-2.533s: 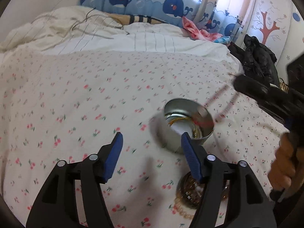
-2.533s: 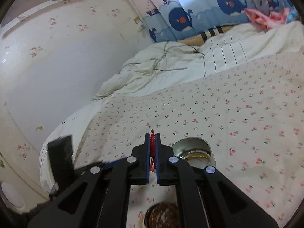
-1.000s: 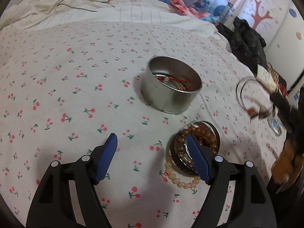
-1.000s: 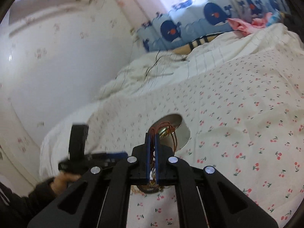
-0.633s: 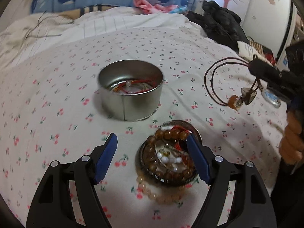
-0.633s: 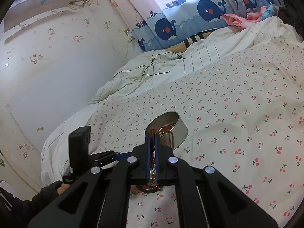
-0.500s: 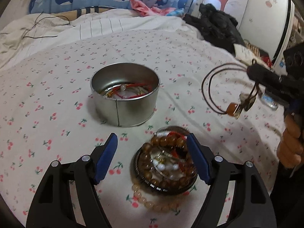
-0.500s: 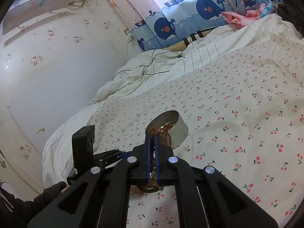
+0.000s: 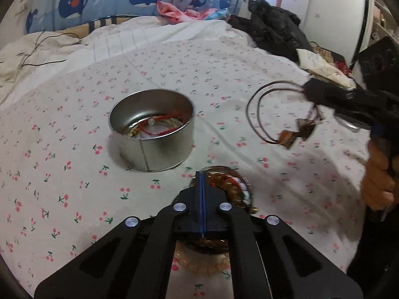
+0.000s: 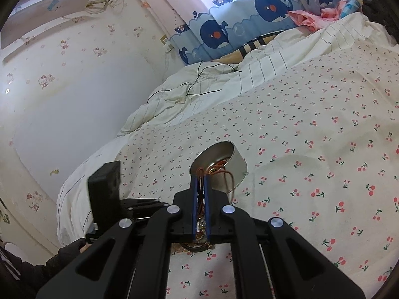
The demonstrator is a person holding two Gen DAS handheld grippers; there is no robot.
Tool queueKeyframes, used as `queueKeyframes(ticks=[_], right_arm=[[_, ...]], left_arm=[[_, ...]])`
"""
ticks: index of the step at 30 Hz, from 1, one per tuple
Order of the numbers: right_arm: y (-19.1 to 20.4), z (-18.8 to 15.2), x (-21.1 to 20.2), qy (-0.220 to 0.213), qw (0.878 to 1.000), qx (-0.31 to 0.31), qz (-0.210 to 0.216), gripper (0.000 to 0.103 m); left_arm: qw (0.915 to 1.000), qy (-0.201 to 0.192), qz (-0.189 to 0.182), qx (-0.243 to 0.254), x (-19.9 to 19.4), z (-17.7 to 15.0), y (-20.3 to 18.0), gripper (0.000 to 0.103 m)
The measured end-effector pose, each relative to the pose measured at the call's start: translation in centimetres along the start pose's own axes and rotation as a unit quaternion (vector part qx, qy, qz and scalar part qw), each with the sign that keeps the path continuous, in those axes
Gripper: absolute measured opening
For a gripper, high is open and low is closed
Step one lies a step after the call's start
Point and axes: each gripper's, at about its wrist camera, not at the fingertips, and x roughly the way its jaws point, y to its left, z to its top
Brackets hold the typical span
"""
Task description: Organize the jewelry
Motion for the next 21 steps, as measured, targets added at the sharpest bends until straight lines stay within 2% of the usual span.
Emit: queueKeyframes(ticks=[5, 7, 9, 11, 12, 16, 18, 19, 21], right_arm=[[0.0, 0.0, 0.1, 0.002, 1.000, -0.002, -0.001, 0.006], [0.0, 0.0, 0.1, 0.004, 1.000, -0.001, 0.000, 0.006], [0.0, 0.0, 0.2, 0.007, 1.000, -0.001, -0.001, 0.007], [0.0, -0.1, 0.2, 0.008, 1.000, -0.001, 0.000, 0.007], [0.0, -0.1, 0.1, 0.008, 1.000, -0.001, 0.001, 0.006], [0.0, -0.1, 0.2, 0.009, 1.000, 0.000, 0.002, 0.007], [0.0, -0.1, 0.2, 0.010, 1.000, 0.001, 0.002, 0.006], [0.0, -0.1, 0.3, 0.011, 1.000, 0.001, 0.002, 0.006], [0.0, -0.1, 0.2, 0.011, 1.000, 0.002, 0.002, 0.006]], left_arm=[[0.9999, -0.003, -0.014, 0.000, -1.4, 0.3, 0.4, 0.000], [1.0000, 0.001, -0.003, 0.003, -1.1, 0.2, 0.5, 0.001], [0.9998, 0.014, -0.013, -0.009, -0.5, 0.1, 1.1, 0.010], [0.9999, 0.012, 0.004, -0.006, -0.2, -0.1, 1.0, 0.044], [0.9999, 0.010, 0.007, -0.003, -0.1, -0.2, 0.9, 0.049], [0.9999, 0.016, 0.001, 0.005, 0.4, -0.3, 0.5, 0.048], [0.9997, 0.023, -0.007, 0.003, 0.8, -0.4, 0.5, 0.029], [0.9994, 0.033, -0.004, 0.006, 1.2, -0.5, 0.4, 0.013], [0.9990, 0.037, 0.007, 0.022, 1.5, -0.6, 0.0, 0.011]])
